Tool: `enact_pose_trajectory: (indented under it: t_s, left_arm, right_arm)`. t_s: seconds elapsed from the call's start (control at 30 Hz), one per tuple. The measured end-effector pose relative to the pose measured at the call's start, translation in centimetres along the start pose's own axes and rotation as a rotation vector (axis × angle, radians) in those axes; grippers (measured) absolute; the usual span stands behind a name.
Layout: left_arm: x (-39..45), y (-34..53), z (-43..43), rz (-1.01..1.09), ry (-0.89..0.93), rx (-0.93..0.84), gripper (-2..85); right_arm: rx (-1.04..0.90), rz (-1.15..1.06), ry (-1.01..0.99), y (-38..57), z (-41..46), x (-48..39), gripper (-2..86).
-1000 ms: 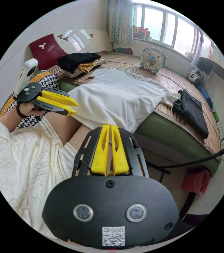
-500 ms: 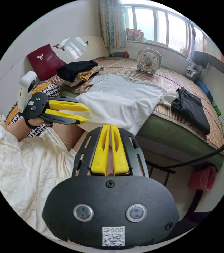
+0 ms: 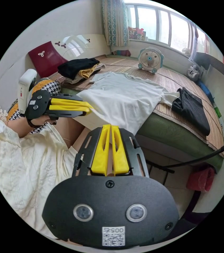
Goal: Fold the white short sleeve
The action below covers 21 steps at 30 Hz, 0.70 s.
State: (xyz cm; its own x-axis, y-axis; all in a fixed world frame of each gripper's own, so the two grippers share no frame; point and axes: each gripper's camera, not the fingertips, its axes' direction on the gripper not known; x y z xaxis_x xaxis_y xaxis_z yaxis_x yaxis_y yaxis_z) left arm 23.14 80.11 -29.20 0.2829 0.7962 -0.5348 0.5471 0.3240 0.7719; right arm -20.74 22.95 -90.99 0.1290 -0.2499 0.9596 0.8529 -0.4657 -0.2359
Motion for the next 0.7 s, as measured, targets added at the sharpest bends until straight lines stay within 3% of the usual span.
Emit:
enact_pose_trajectory:
  t_s: [0.33,0.7]
  left_arm:
    - [0.3,0.8,-1.3,0.027,0.027,0.012,0.5]
    - [-0.8,1.1,-2.8,0.004,0.055,0.046,0.4]
  right_arm:
    - [0.001,-0.059,0.075,0.7,2.0,-4.9,5.7]
    - [0.066,-0.036,0.276,-0.3,4.3,-8.7,4.1]
